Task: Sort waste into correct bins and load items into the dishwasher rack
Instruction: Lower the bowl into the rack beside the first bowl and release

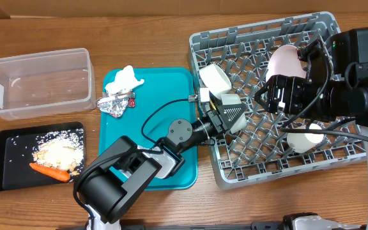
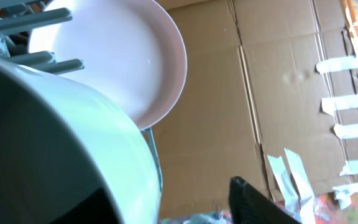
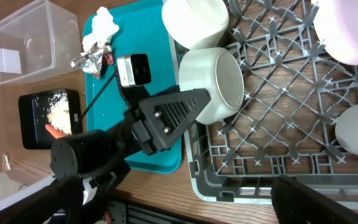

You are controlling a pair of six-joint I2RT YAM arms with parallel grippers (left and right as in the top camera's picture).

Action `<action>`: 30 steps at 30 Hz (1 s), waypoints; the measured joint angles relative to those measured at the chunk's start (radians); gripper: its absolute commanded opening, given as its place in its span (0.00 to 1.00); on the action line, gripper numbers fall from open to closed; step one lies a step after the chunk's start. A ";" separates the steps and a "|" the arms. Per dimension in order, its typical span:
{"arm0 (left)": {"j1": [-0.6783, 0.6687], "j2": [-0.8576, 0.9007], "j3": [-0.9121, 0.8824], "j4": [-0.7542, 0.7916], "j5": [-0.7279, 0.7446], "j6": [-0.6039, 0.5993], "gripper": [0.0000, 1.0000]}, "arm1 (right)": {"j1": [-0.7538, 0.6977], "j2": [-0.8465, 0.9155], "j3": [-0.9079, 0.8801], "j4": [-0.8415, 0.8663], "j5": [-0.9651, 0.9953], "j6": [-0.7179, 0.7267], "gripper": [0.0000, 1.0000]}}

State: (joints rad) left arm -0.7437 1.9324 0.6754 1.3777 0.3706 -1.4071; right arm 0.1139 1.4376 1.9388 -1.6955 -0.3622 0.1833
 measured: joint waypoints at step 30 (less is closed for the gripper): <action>0.150 -0.293 -0.006 -0.641 0.227 0.019 1.00 | 0.000 0.000 0.000 0.000 0.000 0.000 1.00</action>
State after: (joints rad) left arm -0.5938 1.6398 0.6693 0.7368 0.5972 -1.3880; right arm 0.1139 1.4376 1.9388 -1.6955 -0.3622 0.1829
